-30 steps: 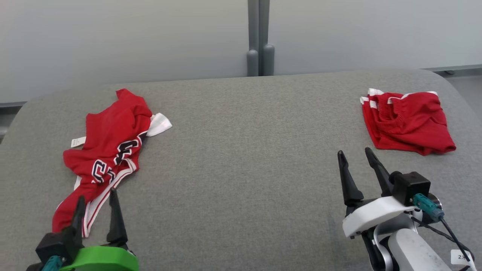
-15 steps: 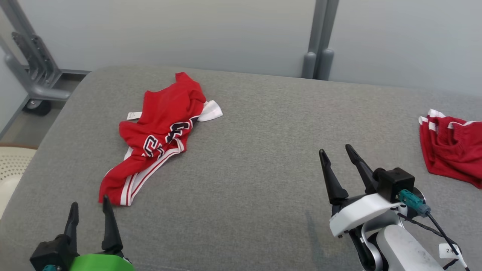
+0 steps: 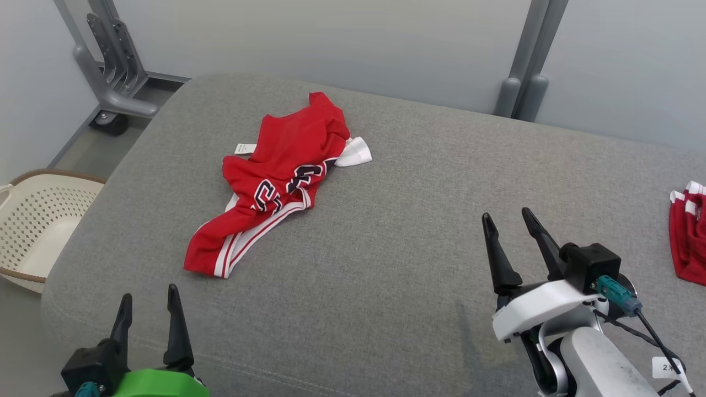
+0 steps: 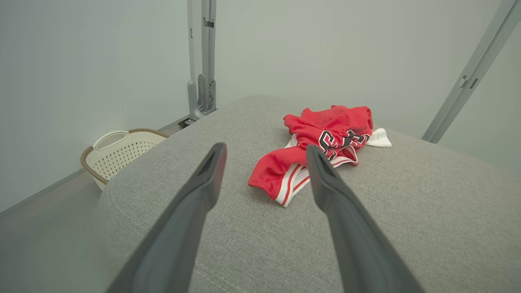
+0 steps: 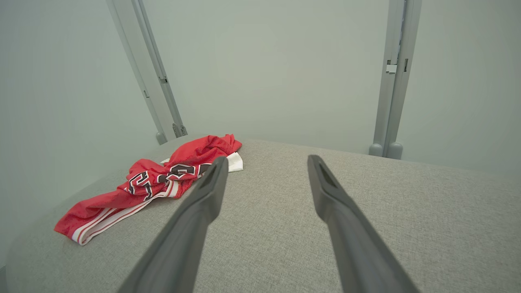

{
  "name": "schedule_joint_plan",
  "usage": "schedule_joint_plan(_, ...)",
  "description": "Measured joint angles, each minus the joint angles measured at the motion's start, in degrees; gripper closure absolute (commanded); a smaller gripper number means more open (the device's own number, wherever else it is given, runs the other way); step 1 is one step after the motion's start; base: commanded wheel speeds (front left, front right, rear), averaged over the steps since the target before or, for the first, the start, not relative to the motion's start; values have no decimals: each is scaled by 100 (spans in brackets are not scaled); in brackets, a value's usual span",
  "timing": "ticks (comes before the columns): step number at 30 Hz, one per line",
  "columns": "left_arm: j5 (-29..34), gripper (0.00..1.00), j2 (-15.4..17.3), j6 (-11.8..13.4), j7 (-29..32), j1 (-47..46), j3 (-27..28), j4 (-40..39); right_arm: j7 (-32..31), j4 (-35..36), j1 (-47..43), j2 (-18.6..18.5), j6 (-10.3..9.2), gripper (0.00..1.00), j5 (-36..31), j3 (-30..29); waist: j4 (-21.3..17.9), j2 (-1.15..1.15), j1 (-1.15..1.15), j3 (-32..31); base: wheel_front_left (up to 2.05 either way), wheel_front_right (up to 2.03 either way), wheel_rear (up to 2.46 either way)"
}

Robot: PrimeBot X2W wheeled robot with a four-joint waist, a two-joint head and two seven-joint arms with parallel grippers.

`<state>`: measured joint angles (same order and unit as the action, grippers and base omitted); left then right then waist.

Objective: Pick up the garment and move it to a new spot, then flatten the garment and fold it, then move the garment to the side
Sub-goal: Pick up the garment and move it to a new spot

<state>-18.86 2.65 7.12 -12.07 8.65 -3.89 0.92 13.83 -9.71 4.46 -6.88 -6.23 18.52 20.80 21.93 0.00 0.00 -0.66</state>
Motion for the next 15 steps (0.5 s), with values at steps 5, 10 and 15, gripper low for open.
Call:
schedule_joint_plan(5, 200, 0, 0, 0, 102, -250, -199, 2, -29, 67, 2, -56, -27, 0, -94, -52, -70, 0, 0, 135, 0, 0, 0)
schedule_joint_plan(10, 409, 0, 51, -16, 314, -882, -426, 73, -107, 183, 32, -127, -40, 0, -155, -94, -133, 0, 0, 314, 0, 0, 0)
schedule_joint_plan(15, 553, 0, 178, -65, 628, -1750, -512, 396, -240, 292, 211, -260, -41, 0, -256, -109, -197, 0, 0, 531, 0, 0, 0)
